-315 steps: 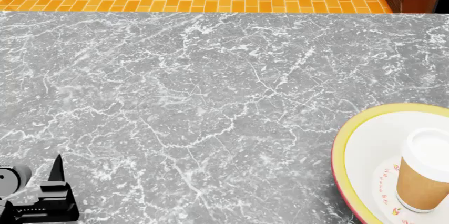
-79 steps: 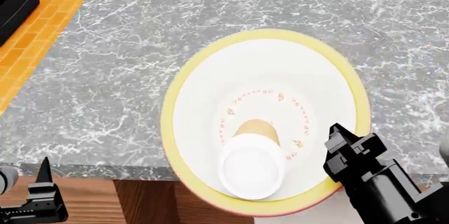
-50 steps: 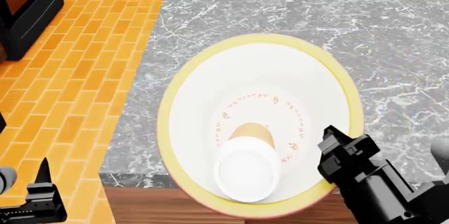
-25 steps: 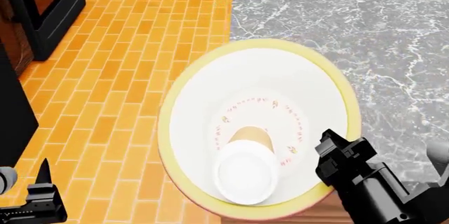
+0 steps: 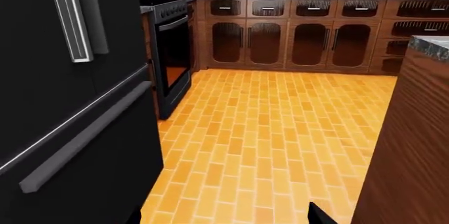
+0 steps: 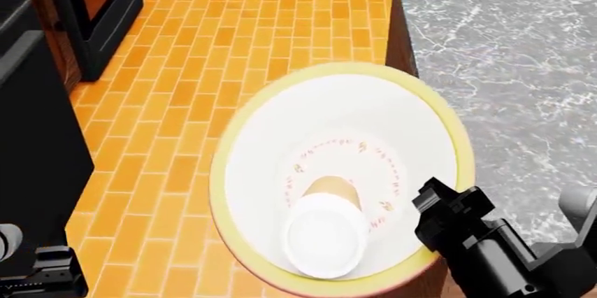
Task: Place the cup inside the bowl on the dining table and move the bowl to any counter.
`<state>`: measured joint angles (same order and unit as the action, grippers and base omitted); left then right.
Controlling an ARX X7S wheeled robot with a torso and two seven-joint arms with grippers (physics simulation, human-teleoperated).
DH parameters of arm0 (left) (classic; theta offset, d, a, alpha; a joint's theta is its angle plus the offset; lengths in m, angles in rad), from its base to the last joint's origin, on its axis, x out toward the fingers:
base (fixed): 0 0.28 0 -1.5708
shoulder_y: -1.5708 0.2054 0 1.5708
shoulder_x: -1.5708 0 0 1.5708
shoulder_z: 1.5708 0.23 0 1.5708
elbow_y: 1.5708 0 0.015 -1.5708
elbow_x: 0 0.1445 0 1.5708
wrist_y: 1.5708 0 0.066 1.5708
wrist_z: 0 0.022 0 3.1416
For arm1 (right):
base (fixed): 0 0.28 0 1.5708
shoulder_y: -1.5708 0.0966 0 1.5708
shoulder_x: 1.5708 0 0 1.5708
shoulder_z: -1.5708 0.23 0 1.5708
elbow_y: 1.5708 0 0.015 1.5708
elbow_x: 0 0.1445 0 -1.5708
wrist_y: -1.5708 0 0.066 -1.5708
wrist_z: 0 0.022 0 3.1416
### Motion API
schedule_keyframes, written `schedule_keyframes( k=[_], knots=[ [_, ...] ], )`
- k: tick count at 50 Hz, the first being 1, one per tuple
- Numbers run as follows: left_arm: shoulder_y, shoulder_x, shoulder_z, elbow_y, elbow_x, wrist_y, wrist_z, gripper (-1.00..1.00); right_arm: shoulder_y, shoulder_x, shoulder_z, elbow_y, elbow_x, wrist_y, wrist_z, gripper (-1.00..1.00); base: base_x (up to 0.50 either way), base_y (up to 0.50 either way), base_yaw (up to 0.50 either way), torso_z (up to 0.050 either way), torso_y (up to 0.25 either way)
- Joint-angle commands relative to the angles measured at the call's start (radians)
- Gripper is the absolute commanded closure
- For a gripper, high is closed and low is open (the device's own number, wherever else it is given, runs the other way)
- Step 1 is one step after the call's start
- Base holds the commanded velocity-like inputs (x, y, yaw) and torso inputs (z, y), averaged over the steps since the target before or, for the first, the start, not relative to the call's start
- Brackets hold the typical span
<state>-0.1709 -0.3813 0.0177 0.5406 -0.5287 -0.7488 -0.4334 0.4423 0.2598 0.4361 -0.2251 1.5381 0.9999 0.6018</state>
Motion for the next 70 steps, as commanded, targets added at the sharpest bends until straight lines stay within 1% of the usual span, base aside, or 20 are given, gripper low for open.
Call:
schedule_keyframes(
  k=[1,9,16,34,40,61,70],
  knots=[
    [0.004,0.004,-0.009,-0.008,-0.002,0.016,0.007,-1.0,0.008,-0.001,-0.008,-0.004,0.0,-0.01,-0.018,1.0,0.05,0.5,0.0,0.0,0.0],
    [-0.001,0.004,-0.003,-0.01,-0.001,0.014,0.002,-1.0,0.013,-0.004,-0.017,-0.004,-0.003,-0.017,-0.038,1.0,0.12,0.5,0.0,0.0,0.0],
    [0.002,0.0,-0.005,-0.009,-0.004,0.016,0.003,-1.0,0.024,-0.008,-0.03,0.005,-0.019,-0.029,-0.058,1.0,0.36,0.44,0.0,0.0,0.001],
    [0.006,-0.003,-0.005,-0.017,-0.006,0.03,0.004,-1.0,0.05,-0.01,-0.074,0.009,-0.038,-0.031,-0.082,1.0,0.5,0.01,0.0,0.0,0.001],
    [0.006,-0.004,-0.002,-0.022,-0.005,0.033,0.004,-1.0,0.044,-0.011,-0.079,0.009,-0.044,-0.036,-0.083,1.0,0.5,0.2,0.0,0.002,0.002],
    [0.009,-0.009,-0.001,-0.023,-0.012,0.039,0.003,-1.0,0.042,-0.009,-0.088,0.021,-0.063,-0.064,-0.094,1.0,0.41,0.44,0.0,0.0,0.001],
    [0.009,-0.011,-0.002,-0.026,-0.014,0.042,0.002,-1.0,0.046,-0.007,-0.104,0.032,-0.087,-0.073,-0.105,1.0,0.48,0.3,0.0,0.0,0.001]
  ],
)
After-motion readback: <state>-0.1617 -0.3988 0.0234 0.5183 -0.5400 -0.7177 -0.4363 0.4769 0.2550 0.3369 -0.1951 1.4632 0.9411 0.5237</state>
